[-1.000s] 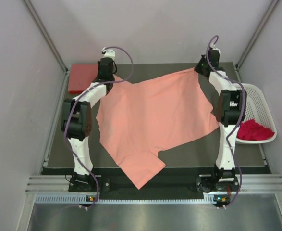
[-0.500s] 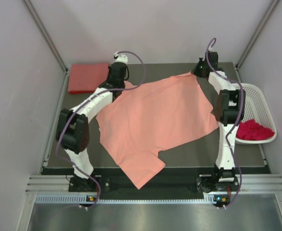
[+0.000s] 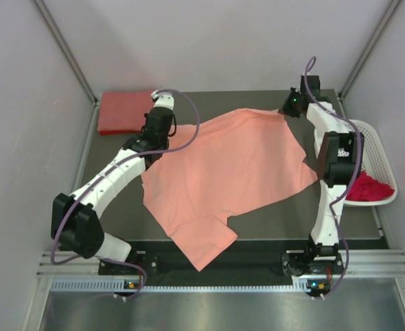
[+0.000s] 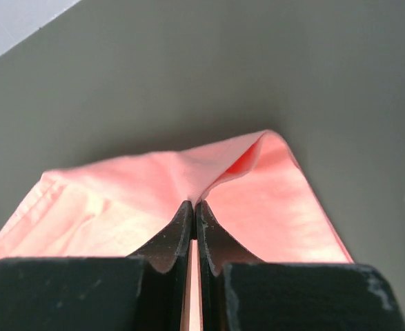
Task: Fold and stack the t-shirts
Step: Flatten the tshirt out, then fold the tshirt
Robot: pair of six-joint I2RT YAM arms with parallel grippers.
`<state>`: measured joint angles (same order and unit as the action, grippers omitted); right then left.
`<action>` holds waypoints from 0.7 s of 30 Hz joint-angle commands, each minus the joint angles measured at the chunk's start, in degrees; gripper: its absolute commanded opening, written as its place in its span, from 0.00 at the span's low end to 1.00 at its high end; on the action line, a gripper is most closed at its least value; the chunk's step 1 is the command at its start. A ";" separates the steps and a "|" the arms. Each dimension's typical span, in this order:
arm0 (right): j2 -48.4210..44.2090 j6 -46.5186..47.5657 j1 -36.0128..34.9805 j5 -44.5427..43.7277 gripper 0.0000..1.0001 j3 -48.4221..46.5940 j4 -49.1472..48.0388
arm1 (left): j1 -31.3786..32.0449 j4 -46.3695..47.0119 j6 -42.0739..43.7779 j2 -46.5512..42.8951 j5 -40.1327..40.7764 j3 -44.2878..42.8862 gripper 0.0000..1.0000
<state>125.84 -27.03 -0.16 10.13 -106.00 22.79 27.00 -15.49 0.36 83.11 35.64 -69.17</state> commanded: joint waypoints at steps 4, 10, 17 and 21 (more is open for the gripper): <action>-4.29 1.62 3.41 0.41 0.00 -1.84 1.73 | 0.86 -5.08 -7.47 -6.82 -2.58 2.37 0.00; -2.79 3.73 4.56 0.33 0.00 -3.78 5.95 | 1.56 -10.08 -9.41 -11.30 -2.24 5.18 0.00; -2.71 4.88 4.56 1.56 0.00 -2.46 7.44 | 1.56 -15.27 -10.82 -16.48 -5.66 8.61 0.00; -2.18 5.14 4.56 1.65 0.00 -1.94 8.77 | 1.56 -17.29 -13.63 -17.80 -9.09 9.22 0.00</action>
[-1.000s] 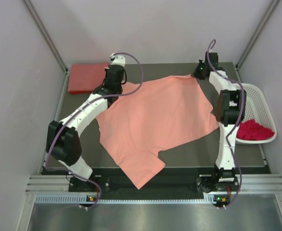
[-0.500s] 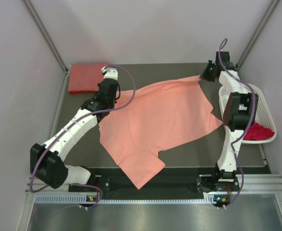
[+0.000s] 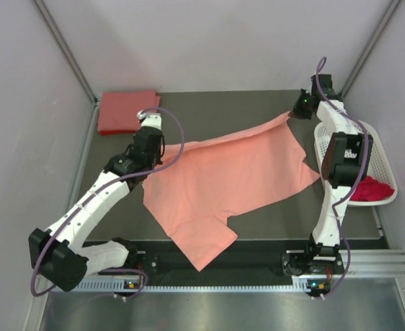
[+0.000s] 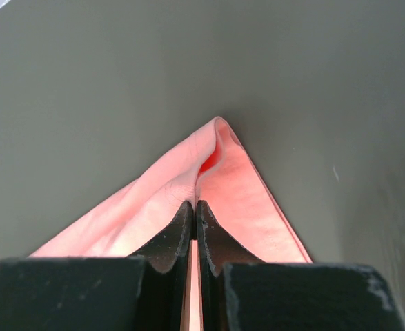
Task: Fold and stack the t-shirts
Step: Fold the tshirt
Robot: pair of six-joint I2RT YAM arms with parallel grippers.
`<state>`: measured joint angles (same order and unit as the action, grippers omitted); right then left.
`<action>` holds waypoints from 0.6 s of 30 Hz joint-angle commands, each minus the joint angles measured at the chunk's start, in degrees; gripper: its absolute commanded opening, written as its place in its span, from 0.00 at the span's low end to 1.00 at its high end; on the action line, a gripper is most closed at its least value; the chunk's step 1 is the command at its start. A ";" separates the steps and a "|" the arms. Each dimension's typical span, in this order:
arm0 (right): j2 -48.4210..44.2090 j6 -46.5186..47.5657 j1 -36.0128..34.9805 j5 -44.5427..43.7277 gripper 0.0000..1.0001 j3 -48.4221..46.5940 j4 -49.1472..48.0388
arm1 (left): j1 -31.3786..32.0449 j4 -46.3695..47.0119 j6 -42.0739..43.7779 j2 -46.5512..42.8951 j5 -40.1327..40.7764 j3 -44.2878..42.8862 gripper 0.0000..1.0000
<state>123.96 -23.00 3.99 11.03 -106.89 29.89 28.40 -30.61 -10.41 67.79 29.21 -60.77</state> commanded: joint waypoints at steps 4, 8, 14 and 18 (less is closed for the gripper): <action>-1.00 1.65 0.40 0.14 0.00 0.80 1.84 | 0.25 -3.58 -4.26 -3.19 -4.60 1.71 0.00; -1.44 3.14 0.32 -1.09 0.00 1.07 3.07 | 0.25 -4.98 -4.09 -3.72 -6.71 2.50 0.00; -2.32 4.90 0.40 -1.71 0.00 3.26 3.95 | 0.25 -7.01 -4.97 -4.51 -8.03 3.03 0.00; -2.41 5.43 0.32 -1.45 0.00 4.85 3.95 | 0.25 -8.23 -5.14 -4.77 -9.69 3.12 0.00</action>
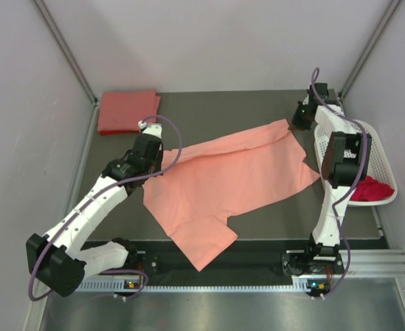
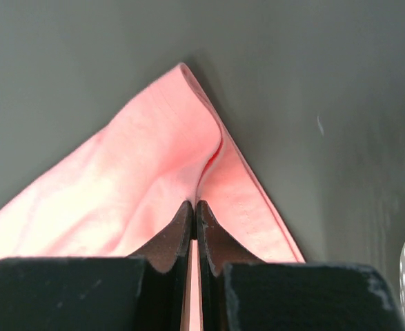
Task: Fold and stack the t-shirts
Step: Fold the tshirt
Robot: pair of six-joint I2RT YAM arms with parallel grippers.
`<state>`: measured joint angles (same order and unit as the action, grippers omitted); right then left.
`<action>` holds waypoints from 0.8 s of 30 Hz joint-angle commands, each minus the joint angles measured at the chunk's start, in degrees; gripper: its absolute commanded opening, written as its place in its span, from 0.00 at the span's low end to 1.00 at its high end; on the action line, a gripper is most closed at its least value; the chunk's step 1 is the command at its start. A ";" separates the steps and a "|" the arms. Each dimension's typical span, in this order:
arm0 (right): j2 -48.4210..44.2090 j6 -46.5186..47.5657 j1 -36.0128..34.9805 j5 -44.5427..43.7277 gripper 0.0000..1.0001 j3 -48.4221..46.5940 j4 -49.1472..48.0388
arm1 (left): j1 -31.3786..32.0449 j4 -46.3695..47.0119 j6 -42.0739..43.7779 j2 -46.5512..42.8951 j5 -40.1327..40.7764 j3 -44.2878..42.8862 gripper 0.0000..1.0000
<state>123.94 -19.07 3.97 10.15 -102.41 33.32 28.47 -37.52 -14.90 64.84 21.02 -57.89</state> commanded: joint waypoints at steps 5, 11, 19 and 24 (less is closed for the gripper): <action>-2.47 1.76 0.34 -0.40 0.00 1.60 0.34 | 0.27 -2.91 -1.10 -2.26 -3.61 1.20 0.00; -2.91 2.19 0.34 -0.92 0.00 2.21 0.52 | 0.27 -5.72 -1.10 -2.79 -3.00 1.20 0.00; -3.97 3.07 0.34 -2.51 0.00 3.80 1.04 | 0.27 -6.43 -0.66 -3.23 -4.84 1.81 0.00; -3.88 3.60 0.34 -3.03 0.06 4.50 2.27 | 0.36 -6.60 -0.66 -2.87 -9.31 1.55 0.10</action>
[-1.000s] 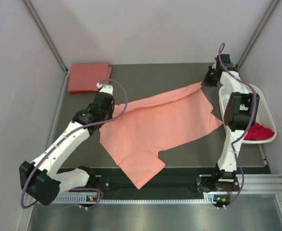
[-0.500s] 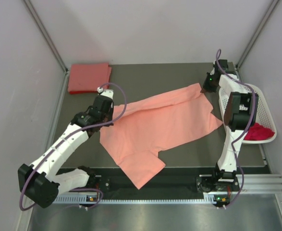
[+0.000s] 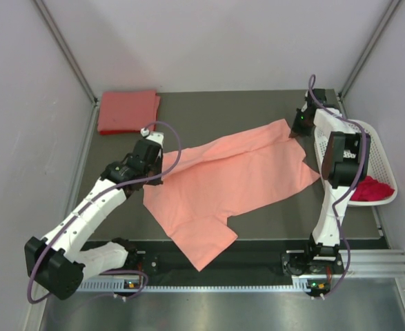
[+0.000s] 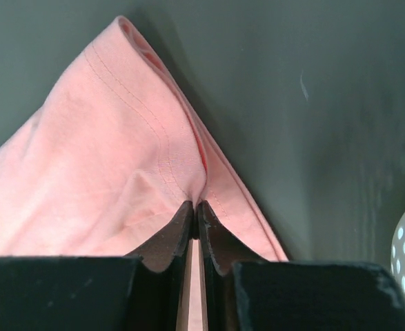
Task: Fold and stack the t-shirts
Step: Fold the tshirt
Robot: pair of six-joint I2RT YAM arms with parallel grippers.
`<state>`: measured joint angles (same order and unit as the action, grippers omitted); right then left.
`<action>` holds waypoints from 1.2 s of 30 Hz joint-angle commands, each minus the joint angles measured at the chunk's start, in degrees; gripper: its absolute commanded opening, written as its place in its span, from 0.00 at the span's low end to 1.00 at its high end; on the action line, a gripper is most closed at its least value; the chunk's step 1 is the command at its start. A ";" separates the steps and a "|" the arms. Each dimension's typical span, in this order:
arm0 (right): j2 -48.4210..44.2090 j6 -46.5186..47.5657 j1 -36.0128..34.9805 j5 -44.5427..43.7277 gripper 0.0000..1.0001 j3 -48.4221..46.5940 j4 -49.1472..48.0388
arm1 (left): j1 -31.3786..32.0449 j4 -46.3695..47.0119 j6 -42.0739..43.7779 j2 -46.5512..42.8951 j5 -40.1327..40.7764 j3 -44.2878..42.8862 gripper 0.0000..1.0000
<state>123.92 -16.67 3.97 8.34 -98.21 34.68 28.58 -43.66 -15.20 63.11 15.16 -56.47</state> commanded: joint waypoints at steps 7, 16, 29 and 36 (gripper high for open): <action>-8.33 2.52 0.16 -4.65 0.42 1.09 2.60 | 0.16 0.41 -2.81 -2.20 1.61 -4.87 0.66; -3.09 -0.82 -3.44 0.72 0.56 -8.81 -6.66 | -18.97 14.64 -6.24 16.04 -12.24 -8.83 0.65; 6.60 -3.55 -3.53 -0.43 0.54 -19.03 -6.20 | -33.67 19.32 -14.59 33.82 -28.96 -13.05 0.52; 8.44 -4.43 -3.53 0.36 0.52 -19.65 -7.69 | -34.29 21.86 -18.19 37.96 -29.39 -14.02 0.47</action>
<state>131.48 -20.18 0.54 8.45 -114.50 28.93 -5.63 -25.65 -30.85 100.47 -12.14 -68.18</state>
